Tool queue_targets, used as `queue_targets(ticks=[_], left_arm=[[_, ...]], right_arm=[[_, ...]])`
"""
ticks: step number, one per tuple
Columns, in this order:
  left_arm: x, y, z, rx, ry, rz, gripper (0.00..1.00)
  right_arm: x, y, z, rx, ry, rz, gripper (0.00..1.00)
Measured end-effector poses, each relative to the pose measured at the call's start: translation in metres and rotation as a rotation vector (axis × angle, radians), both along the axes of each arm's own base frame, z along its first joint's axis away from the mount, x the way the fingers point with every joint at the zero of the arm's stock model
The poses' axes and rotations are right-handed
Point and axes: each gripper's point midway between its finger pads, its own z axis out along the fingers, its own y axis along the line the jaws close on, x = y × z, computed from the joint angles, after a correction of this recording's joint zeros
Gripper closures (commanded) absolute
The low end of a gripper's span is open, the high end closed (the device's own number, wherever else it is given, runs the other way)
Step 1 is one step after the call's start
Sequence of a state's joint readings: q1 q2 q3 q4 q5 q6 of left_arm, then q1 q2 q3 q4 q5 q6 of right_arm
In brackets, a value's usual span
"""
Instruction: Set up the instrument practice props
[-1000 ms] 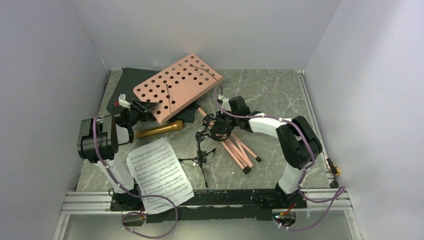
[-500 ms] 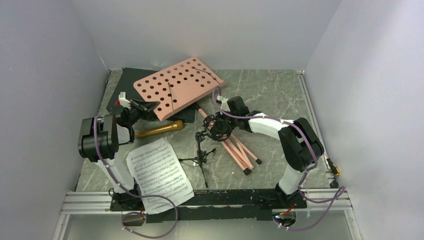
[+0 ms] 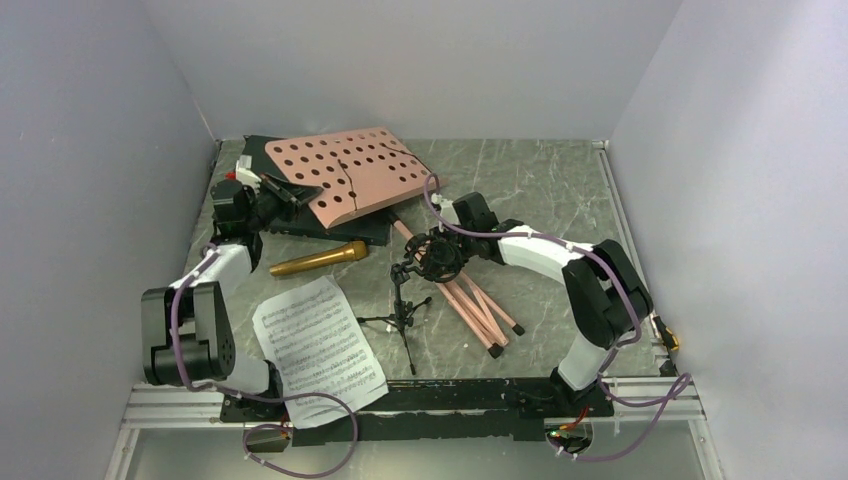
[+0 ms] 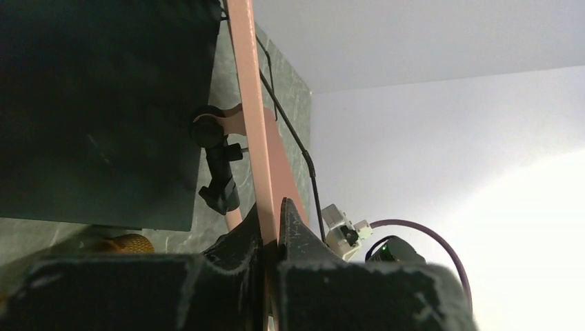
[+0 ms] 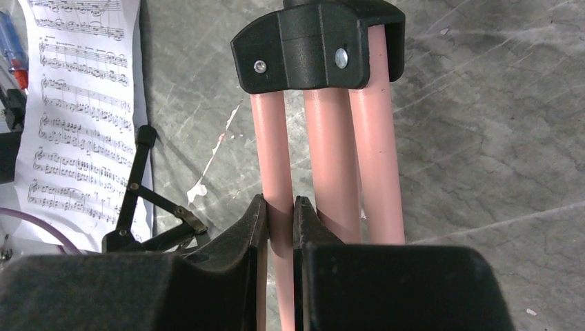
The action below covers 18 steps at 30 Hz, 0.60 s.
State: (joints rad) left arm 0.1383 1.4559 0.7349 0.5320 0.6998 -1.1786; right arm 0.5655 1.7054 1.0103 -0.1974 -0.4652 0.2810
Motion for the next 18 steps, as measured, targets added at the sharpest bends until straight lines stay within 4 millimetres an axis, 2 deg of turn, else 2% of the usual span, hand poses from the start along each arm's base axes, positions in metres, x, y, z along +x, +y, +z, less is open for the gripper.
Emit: queue_targets(ticks=[11,18], left_arm=[[-0.001,-0.021,0.049,0.052,-0.021,-0.033,0.97],[-0.011,-0.042,0.109,0.100,-0.132,-0.089,0.97]], right_arm=[[-0.004,-0.002,0.017,-0.002,0.001,0.001,1.00],[-0.005,-0.003,0.047,0.015,-0.036,-0.001,1.00]])
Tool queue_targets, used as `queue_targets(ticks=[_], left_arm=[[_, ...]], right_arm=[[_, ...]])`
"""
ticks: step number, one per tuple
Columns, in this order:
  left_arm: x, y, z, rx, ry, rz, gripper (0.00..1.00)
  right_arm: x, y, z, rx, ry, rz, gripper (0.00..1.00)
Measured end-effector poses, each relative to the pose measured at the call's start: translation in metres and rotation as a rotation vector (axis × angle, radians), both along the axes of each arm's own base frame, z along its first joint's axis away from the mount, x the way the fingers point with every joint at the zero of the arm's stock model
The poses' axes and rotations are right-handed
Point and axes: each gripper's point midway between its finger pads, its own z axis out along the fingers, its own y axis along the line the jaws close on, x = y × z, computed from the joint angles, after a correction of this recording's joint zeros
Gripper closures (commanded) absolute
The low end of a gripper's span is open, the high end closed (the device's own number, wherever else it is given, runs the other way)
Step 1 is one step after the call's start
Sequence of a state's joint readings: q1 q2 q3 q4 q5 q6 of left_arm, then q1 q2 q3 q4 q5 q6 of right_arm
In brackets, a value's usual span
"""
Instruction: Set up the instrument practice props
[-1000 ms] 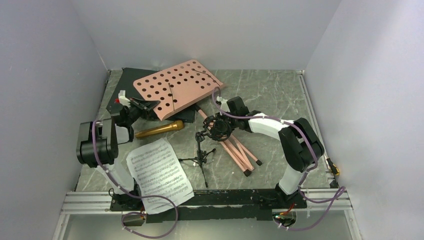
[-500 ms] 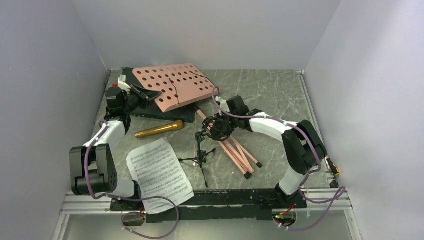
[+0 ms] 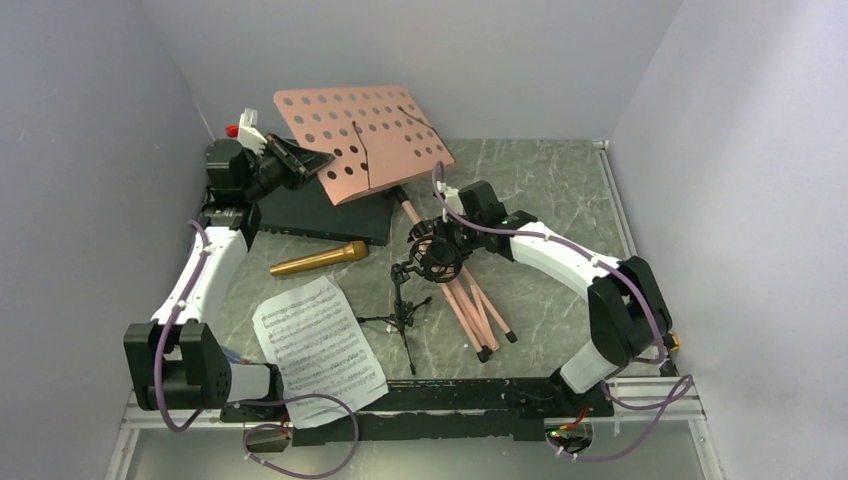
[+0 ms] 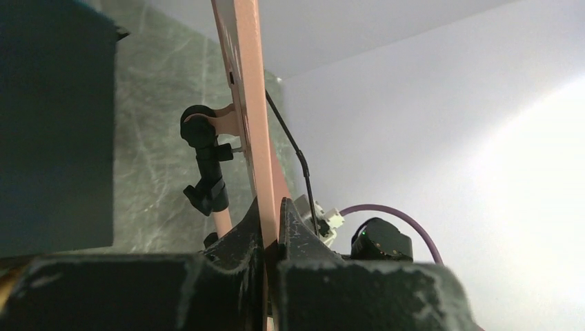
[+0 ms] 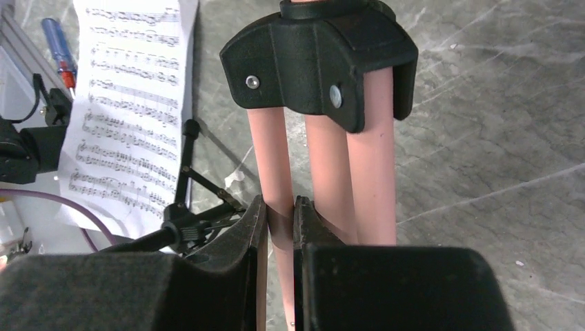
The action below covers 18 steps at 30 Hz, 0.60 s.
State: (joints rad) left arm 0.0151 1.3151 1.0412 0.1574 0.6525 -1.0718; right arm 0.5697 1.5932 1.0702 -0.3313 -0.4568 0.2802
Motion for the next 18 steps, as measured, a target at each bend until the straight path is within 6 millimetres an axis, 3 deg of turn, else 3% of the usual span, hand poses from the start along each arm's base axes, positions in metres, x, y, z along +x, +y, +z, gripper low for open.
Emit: queue_targets(ticks=[3,9,18], left_arm=[[-0.009,-0.011,0.034,0.010,-0.082,-0.032,0.97],[-0.021,-0.032,0.080,0.019,-0.197,-0.092,0.97],[-0.034,-0.052,0.105,0.030,-0.256,-0.130,0.97]], right_arm=[[0.000,0.001,0.017,0.015,-0.029,0.000,1.00],[0.005,-0.003,0.043,0.018,-0.088,-0.026,1.00],[0.004,-0.013,0.057,-0.036,-0.114,-0.062,1.00]])
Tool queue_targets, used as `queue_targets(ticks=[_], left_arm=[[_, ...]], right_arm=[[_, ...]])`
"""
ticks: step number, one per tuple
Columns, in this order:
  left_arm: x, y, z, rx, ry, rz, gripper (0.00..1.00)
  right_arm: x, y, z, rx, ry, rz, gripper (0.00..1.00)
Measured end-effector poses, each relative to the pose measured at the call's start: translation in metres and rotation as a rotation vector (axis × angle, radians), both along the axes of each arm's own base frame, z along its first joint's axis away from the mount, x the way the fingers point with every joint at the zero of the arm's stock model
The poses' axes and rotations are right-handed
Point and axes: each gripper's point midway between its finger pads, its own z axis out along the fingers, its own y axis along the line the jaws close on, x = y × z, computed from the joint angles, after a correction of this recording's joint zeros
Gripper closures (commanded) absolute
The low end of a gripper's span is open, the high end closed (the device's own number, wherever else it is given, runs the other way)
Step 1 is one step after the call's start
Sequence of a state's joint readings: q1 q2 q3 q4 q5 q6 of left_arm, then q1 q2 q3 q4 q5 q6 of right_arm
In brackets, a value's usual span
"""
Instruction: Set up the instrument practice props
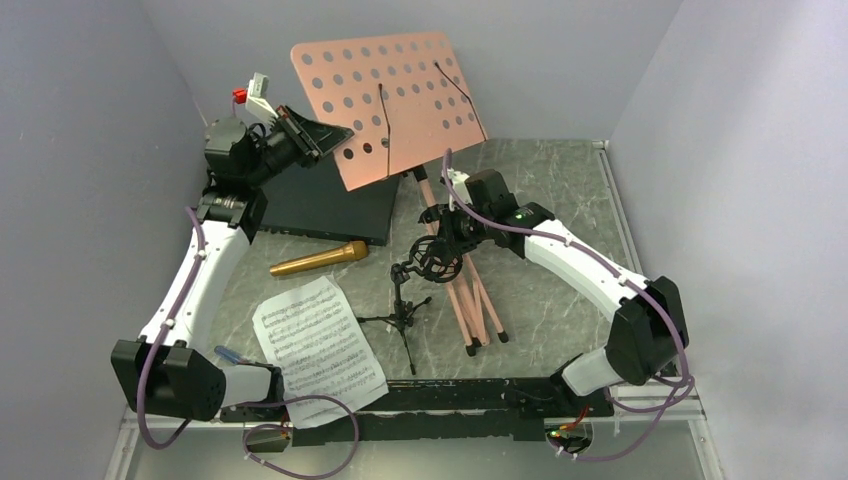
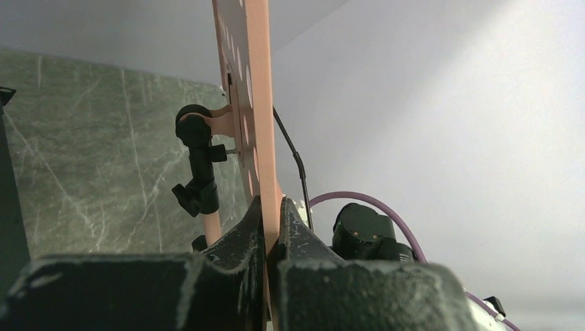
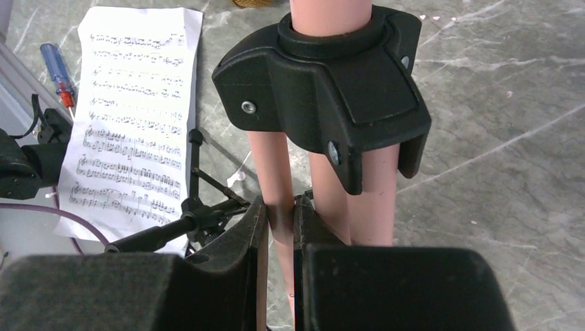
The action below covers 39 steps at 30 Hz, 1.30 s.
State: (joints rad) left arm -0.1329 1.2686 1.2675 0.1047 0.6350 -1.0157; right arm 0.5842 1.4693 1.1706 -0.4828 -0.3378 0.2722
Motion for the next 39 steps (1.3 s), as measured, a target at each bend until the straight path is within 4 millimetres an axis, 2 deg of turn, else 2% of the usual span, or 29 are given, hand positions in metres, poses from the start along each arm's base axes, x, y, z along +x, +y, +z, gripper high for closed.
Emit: queue_targets(ticks=[4,9,16,28,39], left_arm=[[-0.006,-0.005,0.008,-0.007,-0.015,-0.004,0.97],[-0.019,-0.012,0.028,-0.020,-0.052,-0.020,0.97],[-0.035,-0.020,0.062,-0.041,-0.133,-0.056,0.97],[-0.060,-0.029,0.104,-0.064,-0.246,-0.119,0.97],[-0.066,-0.032,0.120,-0.073,-0.299,-0.134,0.97]], right_arm=[[0.000,-0.004,0.005,-0.013,-0.011,-0.015,1.00],[0.002,-0.008,0.017,-0.021,-0.046,-0.035,1.00],[0.017,-0.010,0.039,-0.023,-0.126,-0.070,1.00],[0.037,-0.010,0.070,-0.013,-0.220,-0.125,1.00],[0.054,-0.008,0.084,0.009,-0.291,-0.165,1.00]])
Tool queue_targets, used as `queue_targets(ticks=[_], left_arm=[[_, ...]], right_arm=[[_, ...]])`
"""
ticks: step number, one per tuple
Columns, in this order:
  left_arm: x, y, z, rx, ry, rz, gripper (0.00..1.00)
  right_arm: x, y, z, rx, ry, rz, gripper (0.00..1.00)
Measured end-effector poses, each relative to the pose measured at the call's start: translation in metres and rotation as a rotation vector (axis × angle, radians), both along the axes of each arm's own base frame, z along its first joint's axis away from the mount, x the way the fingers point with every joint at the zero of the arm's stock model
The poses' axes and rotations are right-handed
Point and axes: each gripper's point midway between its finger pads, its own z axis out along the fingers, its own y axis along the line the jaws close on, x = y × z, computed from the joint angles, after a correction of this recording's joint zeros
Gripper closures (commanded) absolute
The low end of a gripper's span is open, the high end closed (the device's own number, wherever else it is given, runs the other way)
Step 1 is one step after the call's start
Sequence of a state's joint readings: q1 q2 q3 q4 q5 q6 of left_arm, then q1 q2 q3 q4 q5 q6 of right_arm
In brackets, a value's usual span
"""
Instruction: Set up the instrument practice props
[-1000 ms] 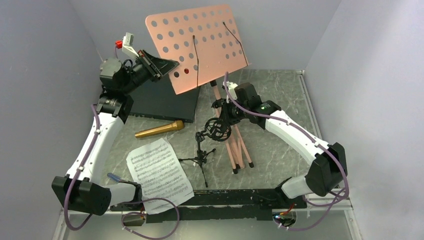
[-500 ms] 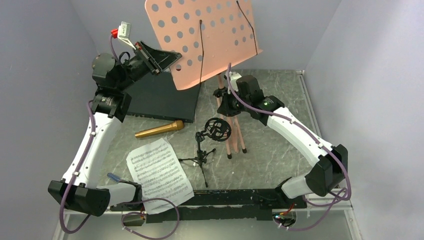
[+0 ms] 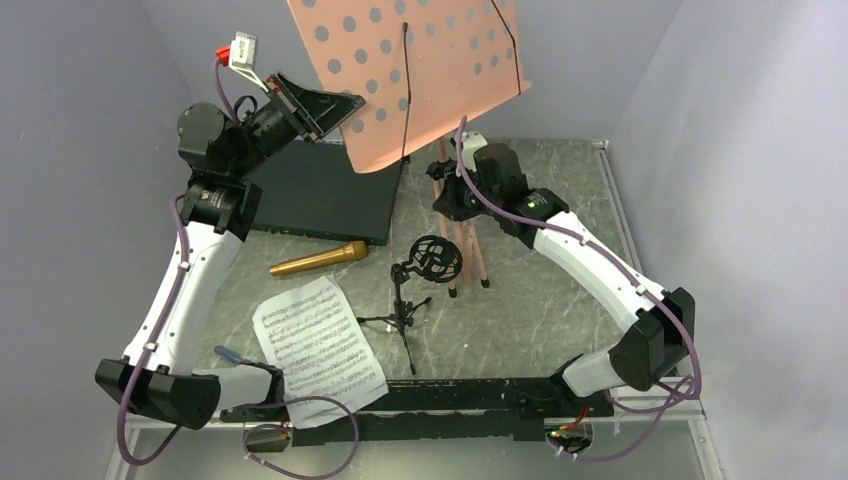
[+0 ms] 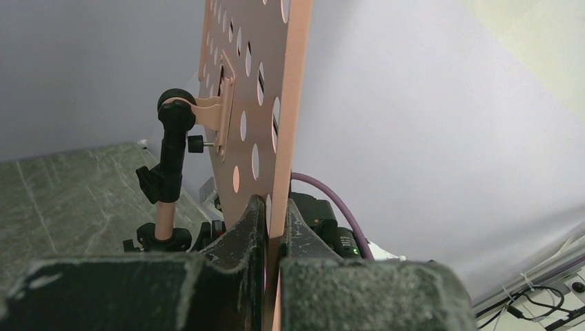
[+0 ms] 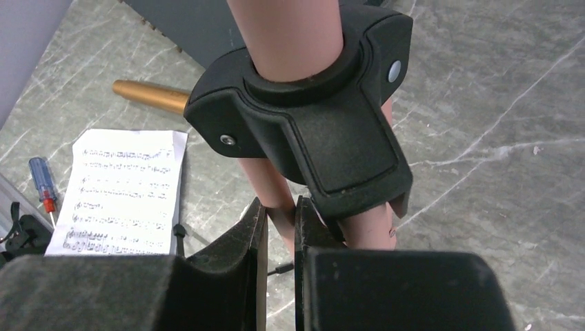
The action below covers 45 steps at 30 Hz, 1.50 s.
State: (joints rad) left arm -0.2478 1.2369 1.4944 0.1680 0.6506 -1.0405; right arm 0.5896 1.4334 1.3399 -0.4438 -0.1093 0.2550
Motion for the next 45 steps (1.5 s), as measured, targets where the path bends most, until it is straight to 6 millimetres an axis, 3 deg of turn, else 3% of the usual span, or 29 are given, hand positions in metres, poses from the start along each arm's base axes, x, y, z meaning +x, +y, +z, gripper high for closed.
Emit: queue_targets(ticks=[28,39,45], left_arm=[[-0.008,-0.011,0.023,-0.003,-0.109,-0.026,0.97],[-0.003,-0.026,0.008,0.018,-0.133,-0.008,0.97],[-0.010,-0.028,0.002,0.010,-0.157,0.022,0.97]], right_arm=[[0.053,0.027,0.019,0.128,-0.199,-0.023,1.00],[0.077,0.039,0.005,0.194,-0.250,-0.035,1.00],[0.078,0.039,0.003,0.201,-0.262,-0.029,1.00]])
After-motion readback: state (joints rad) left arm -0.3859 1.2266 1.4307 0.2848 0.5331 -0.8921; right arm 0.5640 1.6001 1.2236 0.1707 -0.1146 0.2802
